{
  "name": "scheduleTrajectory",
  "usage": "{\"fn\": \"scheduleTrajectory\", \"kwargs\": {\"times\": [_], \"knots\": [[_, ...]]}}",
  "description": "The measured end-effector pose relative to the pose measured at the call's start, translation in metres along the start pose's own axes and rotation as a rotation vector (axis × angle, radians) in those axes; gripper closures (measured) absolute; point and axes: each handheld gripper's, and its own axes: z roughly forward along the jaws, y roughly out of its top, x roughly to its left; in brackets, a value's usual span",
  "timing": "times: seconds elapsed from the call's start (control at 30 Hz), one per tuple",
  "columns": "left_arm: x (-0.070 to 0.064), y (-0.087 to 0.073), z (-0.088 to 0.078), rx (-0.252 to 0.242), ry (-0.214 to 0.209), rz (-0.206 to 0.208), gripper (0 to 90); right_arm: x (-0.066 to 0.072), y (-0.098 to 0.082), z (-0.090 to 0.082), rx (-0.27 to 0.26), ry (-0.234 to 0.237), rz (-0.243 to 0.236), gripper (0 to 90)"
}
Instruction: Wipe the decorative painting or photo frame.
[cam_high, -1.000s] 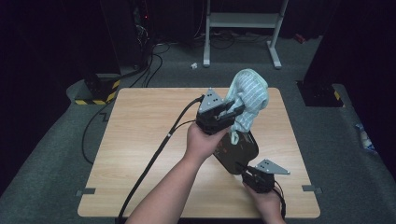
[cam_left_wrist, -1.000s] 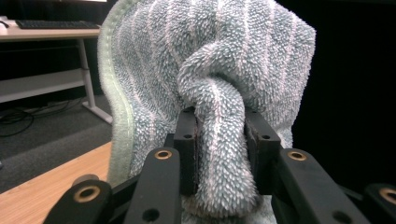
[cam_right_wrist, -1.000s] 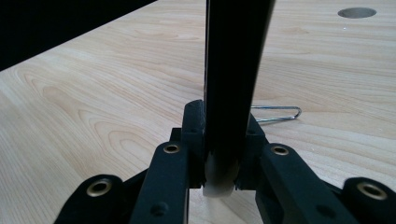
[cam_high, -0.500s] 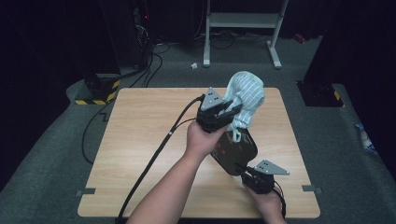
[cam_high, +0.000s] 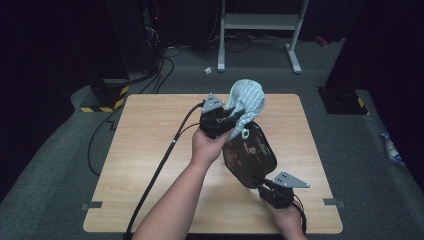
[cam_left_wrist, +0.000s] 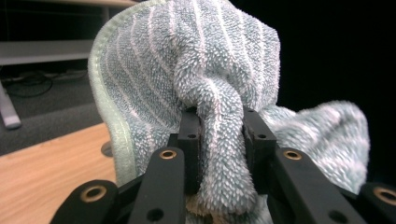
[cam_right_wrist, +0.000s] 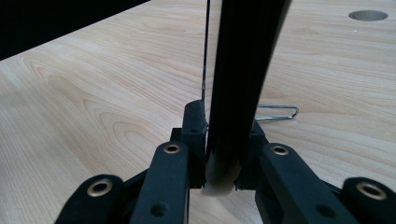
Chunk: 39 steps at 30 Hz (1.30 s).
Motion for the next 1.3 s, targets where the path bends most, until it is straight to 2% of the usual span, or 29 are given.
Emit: {"fn": "scheduleTrajectory", "kwargs": {"times": [0.07,0.23,0.4,0.67,0.9,1.07,1.3], "knots": [[0.004,-0.006,0.002,0.012,0.009,-0.009,73.4,0.0,0.0,0.0,0.003,0.0,0.0,78.1],[0.018,-0.026,0.007,0.086,0.033,-0.016,73.5,-0.001,-0.001,0.0,0.003,0.001,0.006,78.1],[0.035,-0.042,0.006,0.093,0.04,-0.077,73.6,0.0,0.0,0.0,-0.003,0.001,0.002,78.2],[0.053,-0.062,0.004,0.135,0.075,-0.116,73.8,0.0,0.0,0.0,-0.003,0.005,-0.003,78.2],[0.067,-0.091,0.005,0.213,0.108,-0.14,73.9,-0.001,0.0,0.0,-0.005,0.006,-0.003,78.2],[0.069,-0.118,0.008,0.298,0.091,-0.132,74.2,0.0,0.0,0.0,-0.006,0.008,-0.002,78.3],[0.064,-0.144,0.012,0.373,0.063,-0.119,74.7,0.0,-0.001,0.0,-0.007,0.008,0.0,78.3]]}}
